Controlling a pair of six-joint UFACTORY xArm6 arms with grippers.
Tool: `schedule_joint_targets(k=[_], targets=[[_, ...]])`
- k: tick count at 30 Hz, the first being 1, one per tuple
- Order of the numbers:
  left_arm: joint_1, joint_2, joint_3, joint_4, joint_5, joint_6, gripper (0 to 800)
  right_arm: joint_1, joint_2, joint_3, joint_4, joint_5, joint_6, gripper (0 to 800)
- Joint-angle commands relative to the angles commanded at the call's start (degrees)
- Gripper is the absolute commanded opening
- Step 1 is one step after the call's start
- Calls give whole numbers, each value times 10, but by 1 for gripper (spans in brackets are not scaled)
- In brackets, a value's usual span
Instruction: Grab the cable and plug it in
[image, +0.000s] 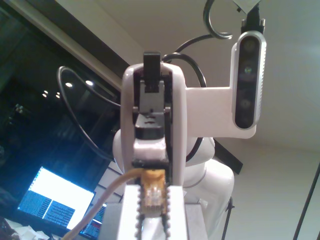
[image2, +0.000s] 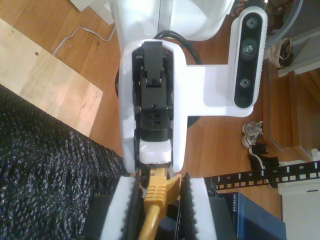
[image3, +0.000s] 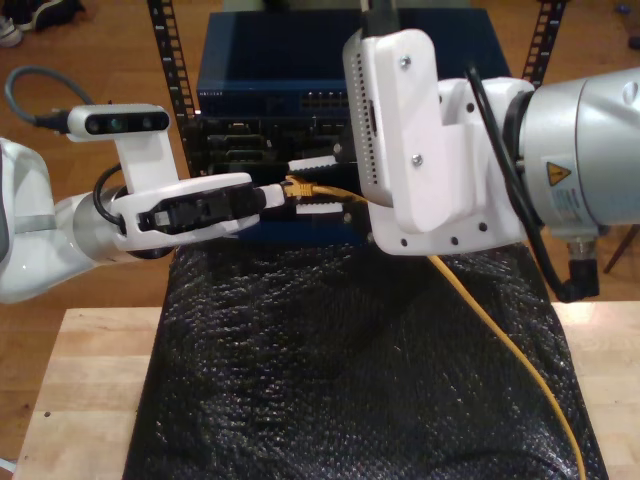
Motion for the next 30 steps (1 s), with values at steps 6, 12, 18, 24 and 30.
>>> schedule_joint_targets(k=[6, 12, 18, 24, 30], targets=[[-2, 1, 1, 0, 0, -1, 15, -1, 0, 0, 0, 0, 0, 224], [-8, 0, 1, 1, 1, -3, 14, 0, 0, 0, 0, 0, 0, 211], [-9, 0, 1, 1, 1, -9, 14, -1, 0, 0, 0, 0, 0, 209], [-8, 1, 1, 1, 1, -11, 15, -1, -1, 0, -1, 0, 0, 206], [-9, 1, 1, 2, 1, -14, 15, -1, -1, 0, 0, 0, 0, 206]])
